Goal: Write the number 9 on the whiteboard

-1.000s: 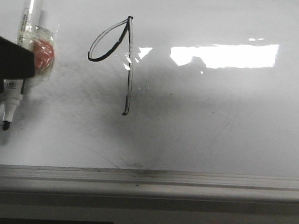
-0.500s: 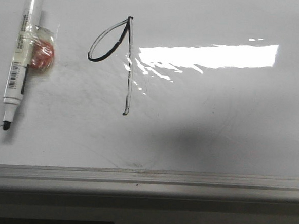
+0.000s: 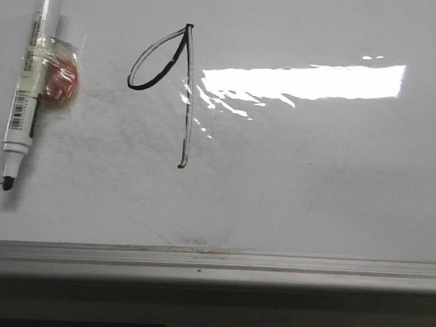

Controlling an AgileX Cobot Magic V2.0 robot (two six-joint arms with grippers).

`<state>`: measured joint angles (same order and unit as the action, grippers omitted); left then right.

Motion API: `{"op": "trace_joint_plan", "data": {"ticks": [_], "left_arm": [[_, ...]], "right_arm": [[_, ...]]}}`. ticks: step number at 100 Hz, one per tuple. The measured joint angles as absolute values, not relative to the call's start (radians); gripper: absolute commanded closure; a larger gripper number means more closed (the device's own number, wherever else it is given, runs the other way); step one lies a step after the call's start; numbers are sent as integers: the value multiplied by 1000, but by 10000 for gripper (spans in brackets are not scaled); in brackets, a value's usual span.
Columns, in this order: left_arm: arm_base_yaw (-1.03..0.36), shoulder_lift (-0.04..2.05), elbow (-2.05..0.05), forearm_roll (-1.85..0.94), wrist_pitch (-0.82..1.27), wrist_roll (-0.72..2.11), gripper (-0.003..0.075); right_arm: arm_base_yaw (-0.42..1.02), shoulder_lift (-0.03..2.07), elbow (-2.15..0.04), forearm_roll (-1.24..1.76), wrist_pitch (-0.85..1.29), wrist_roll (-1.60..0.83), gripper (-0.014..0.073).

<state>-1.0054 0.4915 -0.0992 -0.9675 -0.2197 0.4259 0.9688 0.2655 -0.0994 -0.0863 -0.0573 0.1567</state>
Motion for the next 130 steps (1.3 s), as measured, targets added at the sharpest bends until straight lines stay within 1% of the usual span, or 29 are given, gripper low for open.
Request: {"op": "trace_joint_plan", "data": {"ticks": [116,123,130], "left_arm": [[-1005,490,-99,-965,-207,426,741],[-1005,490,-99,-909,-207,426,741],[-997,490,-99,-787,-203,426,741]], "right_arm": [[969,248,-78,-89,-72,155,663],[969,248,-78,-89,-72,155,663],[969,248,-78,-89,-72,155,663]]}}
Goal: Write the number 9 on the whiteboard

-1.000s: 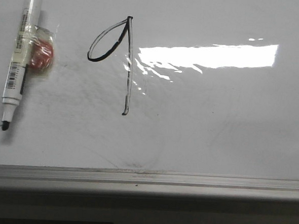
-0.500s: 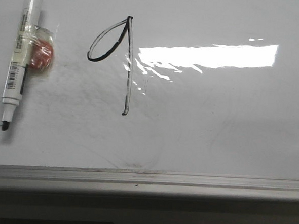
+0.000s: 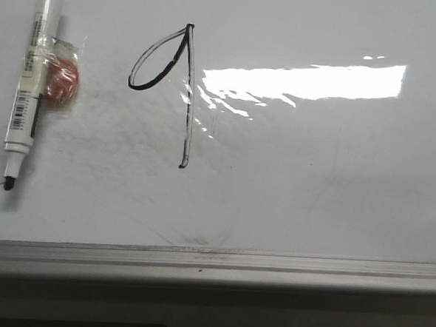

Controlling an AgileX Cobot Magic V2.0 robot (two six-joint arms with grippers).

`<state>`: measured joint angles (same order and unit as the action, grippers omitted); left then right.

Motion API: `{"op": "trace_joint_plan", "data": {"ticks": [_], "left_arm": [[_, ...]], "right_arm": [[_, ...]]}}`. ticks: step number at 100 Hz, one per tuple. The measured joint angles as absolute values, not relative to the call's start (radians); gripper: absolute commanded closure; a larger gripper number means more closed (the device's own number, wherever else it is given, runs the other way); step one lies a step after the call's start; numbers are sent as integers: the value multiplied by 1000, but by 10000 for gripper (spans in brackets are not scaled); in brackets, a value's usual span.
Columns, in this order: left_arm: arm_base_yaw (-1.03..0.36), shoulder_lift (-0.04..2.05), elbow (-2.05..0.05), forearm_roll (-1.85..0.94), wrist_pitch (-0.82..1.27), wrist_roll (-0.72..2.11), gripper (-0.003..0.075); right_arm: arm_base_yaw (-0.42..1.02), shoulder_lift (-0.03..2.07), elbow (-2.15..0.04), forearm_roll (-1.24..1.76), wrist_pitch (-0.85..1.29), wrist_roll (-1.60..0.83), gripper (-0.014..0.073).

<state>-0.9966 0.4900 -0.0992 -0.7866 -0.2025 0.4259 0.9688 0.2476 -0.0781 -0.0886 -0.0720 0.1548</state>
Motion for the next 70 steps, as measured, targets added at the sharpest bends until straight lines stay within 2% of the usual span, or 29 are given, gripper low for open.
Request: {"op": "trace_joint_plan", "data": {"ticks": [22,45,70], "left_arm": [[-846,488,-99,-573,-166,426,741],[-526,376,-99,-457,11,371,741],[-176,184,-52,-196,70,80,741]], "right_arm": [[969,248,-78,-89,-72,155,663],[969,248,-78,-89,-72,155,663],[969,248,-78,-89,-72,155,663]]}}
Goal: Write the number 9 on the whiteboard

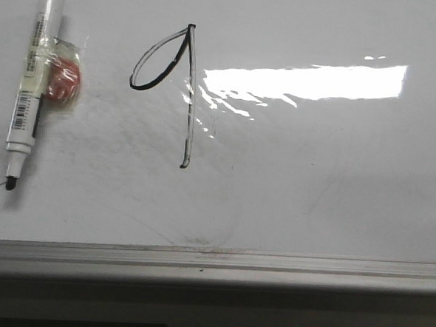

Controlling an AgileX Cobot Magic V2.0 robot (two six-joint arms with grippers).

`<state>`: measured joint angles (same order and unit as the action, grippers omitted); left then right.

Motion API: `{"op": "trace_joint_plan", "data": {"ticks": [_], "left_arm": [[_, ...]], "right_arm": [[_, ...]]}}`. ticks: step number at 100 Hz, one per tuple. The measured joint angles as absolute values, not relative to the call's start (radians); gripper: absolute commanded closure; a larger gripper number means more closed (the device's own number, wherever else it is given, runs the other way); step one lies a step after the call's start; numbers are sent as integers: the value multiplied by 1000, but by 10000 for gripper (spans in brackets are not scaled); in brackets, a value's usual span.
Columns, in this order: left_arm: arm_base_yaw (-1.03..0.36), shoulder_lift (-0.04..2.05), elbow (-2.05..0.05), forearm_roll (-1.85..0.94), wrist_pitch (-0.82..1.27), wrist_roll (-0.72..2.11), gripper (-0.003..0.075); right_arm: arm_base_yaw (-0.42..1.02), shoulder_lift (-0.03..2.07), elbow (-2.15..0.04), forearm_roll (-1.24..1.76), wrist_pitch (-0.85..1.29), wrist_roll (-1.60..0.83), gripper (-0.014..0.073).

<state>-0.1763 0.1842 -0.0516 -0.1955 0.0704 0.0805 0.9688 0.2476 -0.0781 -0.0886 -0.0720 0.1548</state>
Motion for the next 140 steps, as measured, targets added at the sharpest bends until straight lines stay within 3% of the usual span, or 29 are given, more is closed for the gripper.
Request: {"op": "trace_joint_plan", "data": {"ticks": [18,35,63,140], "left_arm": [[-13,83,-7,-148,106,18,741],[41,-1,-7,-127,192,0,741],[50,-5,-7,-42,326,-40,741],[50,-5,-7,-23,330,-42,741]], "right_arm": [[969,248,-78,-89,-72,155,663],[969,248,-78,-89,-72,155,663],[969,248,-78,-89,-72,155,663],[969,248,-78,-89,-72,155,663]]}}
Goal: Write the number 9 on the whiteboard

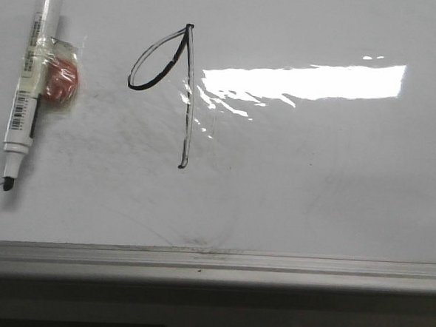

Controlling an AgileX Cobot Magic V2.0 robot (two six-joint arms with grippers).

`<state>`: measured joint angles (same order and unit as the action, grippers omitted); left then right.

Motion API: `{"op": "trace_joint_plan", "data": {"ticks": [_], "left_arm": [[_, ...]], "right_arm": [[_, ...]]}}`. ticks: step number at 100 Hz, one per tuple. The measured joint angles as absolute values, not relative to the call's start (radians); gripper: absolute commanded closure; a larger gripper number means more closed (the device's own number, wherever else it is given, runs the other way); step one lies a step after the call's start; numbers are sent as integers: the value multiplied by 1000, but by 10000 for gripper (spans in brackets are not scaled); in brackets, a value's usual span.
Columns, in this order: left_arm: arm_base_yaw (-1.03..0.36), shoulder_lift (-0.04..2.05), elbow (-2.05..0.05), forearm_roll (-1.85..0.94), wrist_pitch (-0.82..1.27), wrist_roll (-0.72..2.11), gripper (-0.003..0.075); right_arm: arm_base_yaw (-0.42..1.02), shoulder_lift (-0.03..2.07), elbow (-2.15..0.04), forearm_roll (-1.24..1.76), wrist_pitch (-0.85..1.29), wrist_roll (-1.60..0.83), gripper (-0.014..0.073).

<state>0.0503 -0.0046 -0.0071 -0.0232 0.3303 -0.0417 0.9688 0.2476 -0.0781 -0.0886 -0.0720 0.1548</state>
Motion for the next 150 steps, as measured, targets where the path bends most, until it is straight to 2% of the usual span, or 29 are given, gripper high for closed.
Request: {"op": "trace_joint_plan", "data": {"ticks": [26,36,50,80,97,113,132,150], "left_arm": [[50,-5,-7,-23,330,-42,741],[50,-5,-7,-23,330,-42,741],[50,-5,-7,-23,330,-42,741],[50,-5,-7,-21,330,-42,741],[50,-5,-7,-21,330,-42,741],[50,-5,-7,-21,330,-42,741],[50,-5,-7,-21,330,-42,741],[50,-5,-7,-21,330,-42,741]], "right_arm": [[964,248,-78,-99,-74,95,663],[914,248,-78,-101,-97,34,663],[739,248,-57,-101,-169,16,663],[227,243,13,-82,-259,45,663],[14,161,13,-80,-96,82,663],[-105,64,13,-78,124,85,663],[-137,-8,13,-76,310,77,663],[-137,-10,13,-76,320,56,663]]}}
